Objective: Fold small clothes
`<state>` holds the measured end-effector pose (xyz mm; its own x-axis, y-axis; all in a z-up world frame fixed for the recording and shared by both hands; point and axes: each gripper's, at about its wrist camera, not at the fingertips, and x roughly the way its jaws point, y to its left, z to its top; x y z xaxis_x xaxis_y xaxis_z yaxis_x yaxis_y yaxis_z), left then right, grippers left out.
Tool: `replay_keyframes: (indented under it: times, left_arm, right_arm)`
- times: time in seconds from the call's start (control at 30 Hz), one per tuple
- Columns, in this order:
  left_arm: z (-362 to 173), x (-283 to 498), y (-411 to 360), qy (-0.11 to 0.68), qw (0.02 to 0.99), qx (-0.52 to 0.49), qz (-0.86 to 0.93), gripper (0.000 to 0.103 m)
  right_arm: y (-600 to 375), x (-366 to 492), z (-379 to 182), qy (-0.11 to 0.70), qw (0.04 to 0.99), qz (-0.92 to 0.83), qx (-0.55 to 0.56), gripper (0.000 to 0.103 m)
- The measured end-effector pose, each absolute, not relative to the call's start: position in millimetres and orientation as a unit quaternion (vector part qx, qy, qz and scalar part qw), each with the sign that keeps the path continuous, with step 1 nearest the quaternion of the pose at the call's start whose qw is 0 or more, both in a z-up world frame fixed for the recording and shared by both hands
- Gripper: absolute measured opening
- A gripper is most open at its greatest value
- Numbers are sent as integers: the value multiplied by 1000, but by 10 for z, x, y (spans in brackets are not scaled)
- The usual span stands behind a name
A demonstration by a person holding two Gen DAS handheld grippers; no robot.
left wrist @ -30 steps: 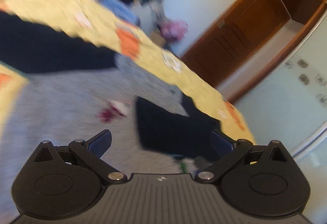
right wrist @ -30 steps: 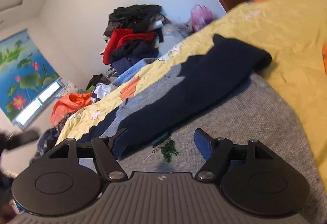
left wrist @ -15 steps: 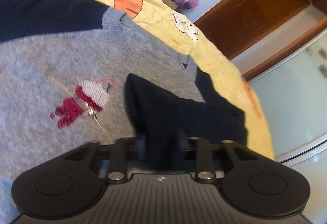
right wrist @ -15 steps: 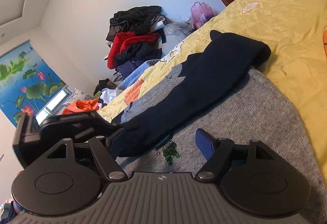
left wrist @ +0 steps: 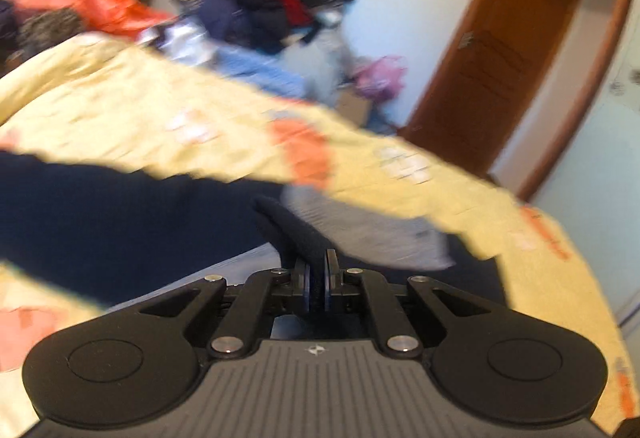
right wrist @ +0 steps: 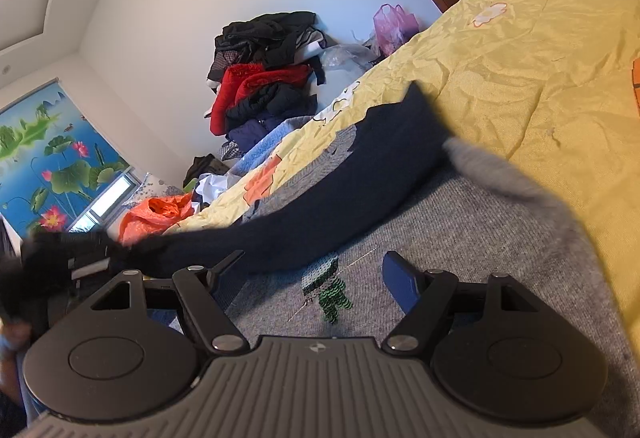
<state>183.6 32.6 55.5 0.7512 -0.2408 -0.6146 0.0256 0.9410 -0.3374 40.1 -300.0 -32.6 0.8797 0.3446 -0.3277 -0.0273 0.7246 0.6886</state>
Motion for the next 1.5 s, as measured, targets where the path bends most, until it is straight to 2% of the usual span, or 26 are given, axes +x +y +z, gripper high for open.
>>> replay_keyframes:
  times: [0.17, 0.23, 0.3, 0.33, 0.4, 0.47, 0.53, 0.73, 0.77, 0.8, 0.83, 1.0, 1.13, 1.17, 1.2, 1.27, 1.33, 1.4, 1.5]
  left_arm:
    - [92, 1882, 480, 422, 894, -139, -52, 7]
    - [57, 1801, 500, 410, 901, -133, -47, 13]
    - [168, 1661, 532, 389, 912, -129, -31, 30]
    - [237, 1588, 556, 369, 921, -125, -21, 36]
    - [406, 1436, 615, 309, 943, -126, -14, 53]
    - [530, 1327, 644, 267, 953, -139, -28, 54]
    - [568, 1372, 593, 269, 950, -149, -53, 54]
    - [70, 1798, 263, 367, 919, -129, -69, 54]
    - [-35, 1832, 246, 376, 916, -126, -64, 54]
    - [-63, 1790, 230, 360, 923, -119, -62, 54]
    - [-86, 1793, 216, 360, 924, -115, -62, 54]
    - [17, 1701, 374, 352, 924, -125, -85, 54]
    - [341, 1455, 970, 305, 938, -152, -70, 55]
    - [422, 1390, 1213, 285, 944, -160, -51, 62]
    - [505, 1326, 1469, 265, 949, -170, -23, 75]
    - [630, 1264, 2064, 224, 952, -197, 64, 86]
    - [683, 1260, 2690, 197, 939, -234, 157, 86]
    - [638, 1329, 3291, 203, 908, -279, 236, 86]
    - [418, 1450, 3963, 227, 873, -353, 249, 85]
  right_arm:
    - [-3003, 415, -330, 223, 902, 103, 354, 74]
    - [-3005, 421, -332, 224, 903, 101, 352, 74]
    - [-3008, 426, -331, 225, 904, 100, 349, 74]
    - [-3008, 428, -336, 225, 905, 100, 348, 74]
    - [-2996, 427, -336, 226, 905, 99, 346, 74]
    - [-2987, 432, -333, 227, 906, 98, 343, 75]
    - [-2960, 439, -317, 233, 909, 93, 334, 74]
    - [-2671, 698, 158, 216, 951, 89, 203, 76]
    - [-2644, 830, 257, 216, 953, 93, 194, 79]
    - [-2612, 985, 321, 227, 952, 93, 182, 85]
    - [-2577, 1155, 344, 248, 950, 91, 167, 87]
    - [-2472, 1671, 1, 349, 931, 48, 101, 84]
    - [-2335, 1539, -173, 319, 945, 61, 42, 93]
    - [-2283, 1523, -189, 320, 945, 62, 26, 97]
    - [-2246, 1515, -190, 321, 945, 62, 18, 101]
    - [-2216, 1533, -177, 325, 944, 61, 13, 102]
    - [-2227, 1533, -162, 325, 943, 62, 15, 103]
    - [-2242, 1535, -158, 324, 944, 63, 20, 103]
    - [-2261, 1531, -158, 323, 944, 66, 27, 103]
